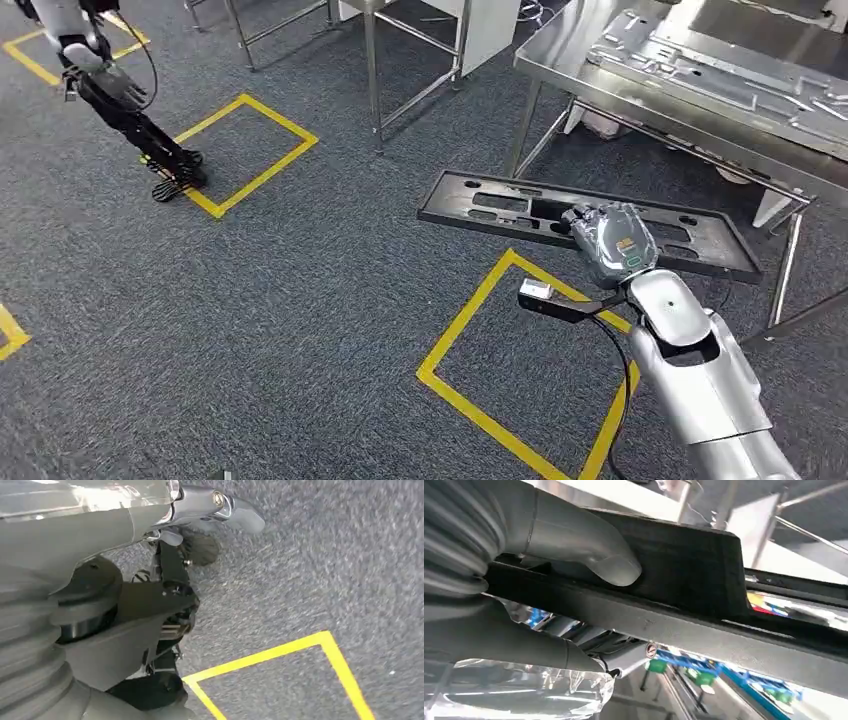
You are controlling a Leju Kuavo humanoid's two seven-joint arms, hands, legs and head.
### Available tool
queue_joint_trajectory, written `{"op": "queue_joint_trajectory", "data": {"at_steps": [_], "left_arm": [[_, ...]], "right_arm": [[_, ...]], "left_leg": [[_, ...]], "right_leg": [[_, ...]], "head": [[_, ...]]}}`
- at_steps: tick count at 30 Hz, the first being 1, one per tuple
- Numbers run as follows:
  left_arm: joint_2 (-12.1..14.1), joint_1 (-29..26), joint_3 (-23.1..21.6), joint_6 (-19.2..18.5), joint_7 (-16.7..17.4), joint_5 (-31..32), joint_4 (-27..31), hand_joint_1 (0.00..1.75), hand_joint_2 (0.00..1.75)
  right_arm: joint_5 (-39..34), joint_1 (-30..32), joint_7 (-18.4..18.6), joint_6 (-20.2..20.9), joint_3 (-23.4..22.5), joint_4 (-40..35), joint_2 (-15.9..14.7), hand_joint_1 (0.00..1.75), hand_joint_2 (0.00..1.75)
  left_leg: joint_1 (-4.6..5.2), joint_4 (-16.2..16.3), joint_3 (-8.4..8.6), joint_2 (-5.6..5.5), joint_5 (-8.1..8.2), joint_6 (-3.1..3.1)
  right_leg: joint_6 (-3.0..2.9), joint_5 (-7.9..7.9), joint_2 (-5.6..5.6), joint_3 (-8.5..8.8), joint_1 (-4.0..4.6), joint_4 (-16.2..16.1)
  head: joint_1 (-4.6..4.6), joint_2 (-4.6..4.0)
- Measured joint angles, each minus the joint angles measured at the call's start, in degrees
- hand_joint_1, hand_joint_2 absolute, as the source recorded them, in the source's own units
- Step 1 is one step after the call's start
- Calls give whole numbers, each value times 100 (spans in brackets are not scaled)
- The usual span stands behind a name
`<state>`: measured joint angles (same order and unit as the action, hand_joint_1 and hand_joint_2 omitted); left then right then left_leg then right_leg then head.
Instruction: Take the parts from the cabinet and place them on the table.
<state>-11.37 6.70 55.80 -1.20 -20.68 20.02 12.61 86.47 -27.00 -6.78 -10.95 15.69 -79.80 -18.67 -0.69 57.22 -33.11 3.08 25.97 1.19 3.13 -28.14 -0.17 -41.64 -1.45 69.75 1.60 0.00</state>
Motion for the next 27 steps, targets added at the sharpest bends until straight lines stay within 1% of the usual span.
{"op": "queue_joint_trajectory", "data": {"at_steps": [1,2,3,4,5,6,7,8,9,10,11,12,13,14,15,16,17,18,19,20,21,22,23,24,25,26,27], "left_arm": [[-2,0,0,0,0,2,0,0,175],[-2,1,0,0,0,9,0,0,175],[0,3,0,0,0,18,0,0,175],[0,4,0,-2,-2,31,0,0,175],[0,5,0,-2,-4,35,0,0,175],[0,9,-2,-2,-7,37,0,0,175],[0,25,-2,-2,-9,39,0,0,175],[2,42,-4,-4,-9,42,0,0,175],[0,44,-4,-4,-15,42,0,0,175],[2,36,-4,-4,-15,41,0,0,175],[2,22,-4,-6,-15,46,0,0,175],[2,12,-4,-7,-17,48,0,0,175],[2,10,-2,-7,-17,48,0,0,175],[9,10,-2,-7,-20,44,0,0,175],[11,12,-2,-7,-24,44,0,0,175],[13,16,-2,-9,-26,44,0,0,175],[13,18,-2,-9,-28,44,0,0,175],[22,12,-2,-7,-35,44,0,0,175],[22,11,-2,-2,-39,39,0,0,175],[22,11,-2,0,-37,35,0,0,175],[22,29,-2,2,-33,31,0,0,175],[22,42,0,11,-28,20,0,0,175],[2,44,0,9,-4,7,0,0,175],[11,56,2,9,0,-7,2,0,175],[11,49,2,9,7,-7,2,0,175],[11,36,2,9,18,-13,2,0,175],[11,24,4,-2,55,-39,2,0,175]], "right_arm": [[0,2,4,0,-7,-24,0,175,175],[0,0,4,0,-17,-57,0,175,175],[0,-17,9,2,-22,-76,0,175,175],[0,-8,13,2,-24,-92,0,175,175],[2,0,15,2,-33,-92,-2,175,175],[2,10,15,7,-44,-92,-2,175,175],[2,14,15,11,-50,-92,-2,175,175],[4,22,15,20,-59,-101,-2,175,175],[7,0,13,22,-63,-111,-2,175,175],[9,-16,13,28,-63,-111,-2,175,175],[9,-19,11,35,-63,-111,0,175,175],[11,-17,4,48,-63,-107,4,175,175],[11,-14,-11,55,-55,-105,17,175,175],[11,-14,-20,55,-52,-103,20,175,175],[11,-17,-28,55,-52,-103,22,175,175],[11,-31,-31,55,-52,-103,22,175,175],[13,-49,-31,55,-52,-105,22,175,175],[13,-61,-31,57,-52,-100,24,175,175],[18,-93,-33,63,-52,-87,26,175,175],[17,-103,-31,63,-52,-76,28,175,175],[20,-104,-37,68,-52,-70,28,175,175],[20,-106,-39,70,-52,-66,28,175,175],[20,-111,-42,70,-52,-66,24,175,175],[17,-143,-44,70,-52,-61,22,175,175],[20,-194,-39,70,-52,-46,26,175,175],[20,-205,-39,70,-48,-39,28,175,175],[20,-194,-39,70,-48,-33,28,175,175]], "left_leg": [[-1,8,24,69,25,-21],[9,20,50,117,53,-52],[58,35,57,164,84,-96],[67,37,71,211,102,-126],[66,32,92,278,120,-158],[66,22,114,340,131,-182],[66,22,137,412,153,-223],[26,75,125,290,217,-271],[15,297,46,11,364,-284],[4,692,-135,-136,580,-283],[4,1206,-384,-214,813,-290],[5,1663,-616,-251,961,-298],[5,1910,-769,-258,964,-297],[7,1847,-776,-263,834,-283],[7,1554,-680,-275,601,-258],[7,1072,-490,-323,304,-225],[7,546,-274,-452,35,-183],[-5,228,-161,-766,-22,-126],[-25,107,-96,-756,27,-120],[10,127,-101,-707,23,-124],[26,132,-100,-657,29,-104],[21,100,-86,-605,8,-71],[-41,19,-52,-520,-39,-32],[-30,-18,-27,-463,-53,-7],[-22,-22,-24,-391,-46,24],[-13,-20,-23,-327,-40,33],[-10,-19,-20,-254,-29,39]], "right_leg": [[-1,255,-83,290,-4,-558],[-12,435,-303,558,9,-1044],[-66,358,-493,617,95,-1184],[-131,390,-390,598,81,-1195],[-160,373,-324,584,88,-1180],[-187,366,-257,573,102,-1172],[-230,378,-184,580,97,-1190],[-269,396,-123,611,49,-1216],[-305,396,-64,615,48,-1220],[-342,396,-24,616,53,-1220],[-354,393,55,616,60,-1220],[-363,392,137,617,72,-1217],[-363,391,229,620,82,-1211],[-363,390,309,626,87,-1208],[-359,387,386,630,90,-1204],[-353,384,468,640,91,-1199],[-341,377,545,648,92,-1192],[-318,365,600,632,88,-1176],[-275,361,682,601,94,-1154],[-235,381,715,576,56,-1160],[-189,390,781,565,38,-1178],[-145,410,850,561,32,-1203],[-131,397,830,561,50,-1195],[-102,301,444,514,78,-1064],[-79,76,220,328,70,-697],[-53,-132,135,115,58,-255],[-27,-298,91,-104,43,183]], "head": [[2,0],[0,0],[11,-2],[-13,0],[-2,0],[-11,-2],[-9,0],[-7,0],[-15,0],[-22,0],[-22,0],[-22,0],[-18,0],[-20,-2],[-24,0],[-20,0],[-22,0],[-20,0],[-2,-2],[-22,0],[-17,0],[-20,-2],[-17,0],[13,0],[61,0],[52,0],[63,-2]]}}
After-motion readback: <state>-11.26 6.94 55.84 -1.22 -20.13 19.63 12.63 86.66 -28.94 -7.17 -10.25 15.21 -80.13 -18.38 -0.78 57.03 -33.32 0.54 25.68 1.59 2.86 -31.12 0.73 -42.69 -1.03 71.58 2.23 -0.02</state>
